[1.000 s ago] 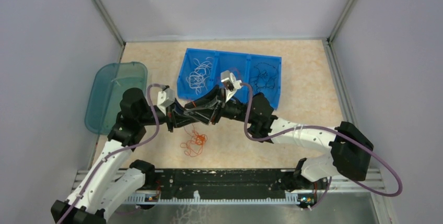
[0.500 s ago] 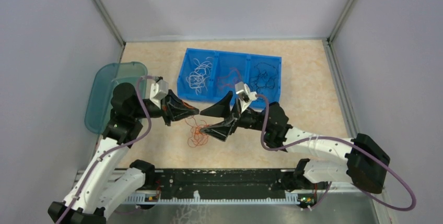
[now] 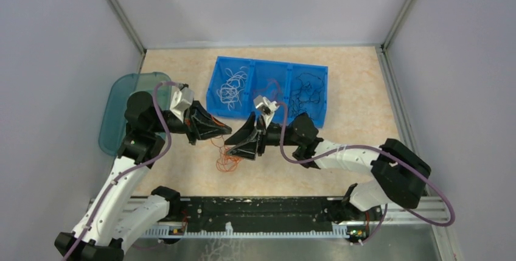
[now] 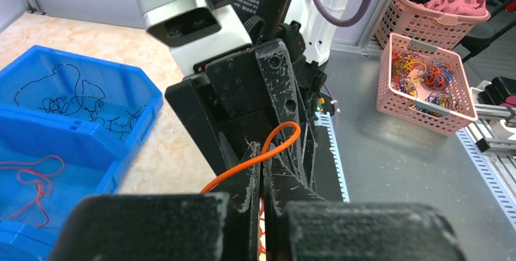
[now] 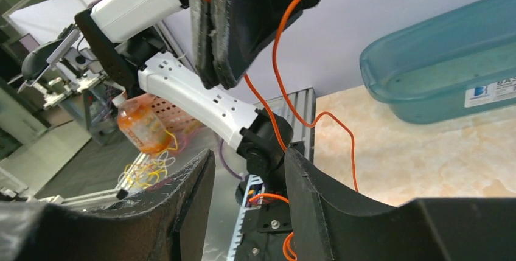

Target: Untangle the cables

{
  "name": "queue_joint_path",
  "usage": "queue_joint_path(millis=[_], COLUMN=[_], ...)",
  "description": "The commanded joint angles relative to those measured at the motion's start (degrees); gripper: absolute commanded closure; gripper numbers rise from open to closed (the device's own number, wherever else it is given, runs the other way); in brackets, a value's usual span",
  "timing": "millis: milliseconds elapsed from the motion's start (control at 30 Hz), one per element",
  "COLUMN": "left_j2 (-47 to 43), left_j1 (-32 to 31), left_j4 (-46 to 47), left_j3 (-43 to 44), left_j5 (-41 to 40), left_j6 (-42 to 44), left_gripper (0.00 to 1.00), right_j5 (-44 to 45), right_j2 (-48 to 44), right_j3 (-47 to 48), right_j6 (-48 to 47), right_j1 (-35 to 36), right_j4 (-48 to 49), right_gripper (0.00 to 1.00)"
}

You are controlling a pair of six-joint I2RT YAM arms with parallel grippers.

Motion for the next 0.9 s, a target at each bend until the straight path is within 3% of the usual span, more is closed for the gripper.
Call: queue_joint_path(millis=[0,367,667,867], left_j2=[-0.2,0.0,-0.1,-0.1], left_j1=[-0.3,-0.3,-0.3,-0.3], left_j4=[1.3,1.8,2.2,2.2], left_j3=[2.2,2.8,3.7,3.7], left_j5=[2.3,3.0,3.3,3.2], left_j6=[-1.5,-2.4,-2.7,-2.5], left_gripper=[1.00,1.00,1.00,1.00], right_j5=[-5.6,-7.0,-7.6,-8.2], right_j2=[2.9,8.4,5.5,1.7], right_j3=[3.6,5.6,2.3,0.5], right_j6=[5.1,8.0,9.0,5.2], right_j1=[-0.3,-0.7,-6.0,-7.0], right_j4=[10.4,14.0,13.2,7.1], right_gripper=[0.54,0.59,0.62,0.62])
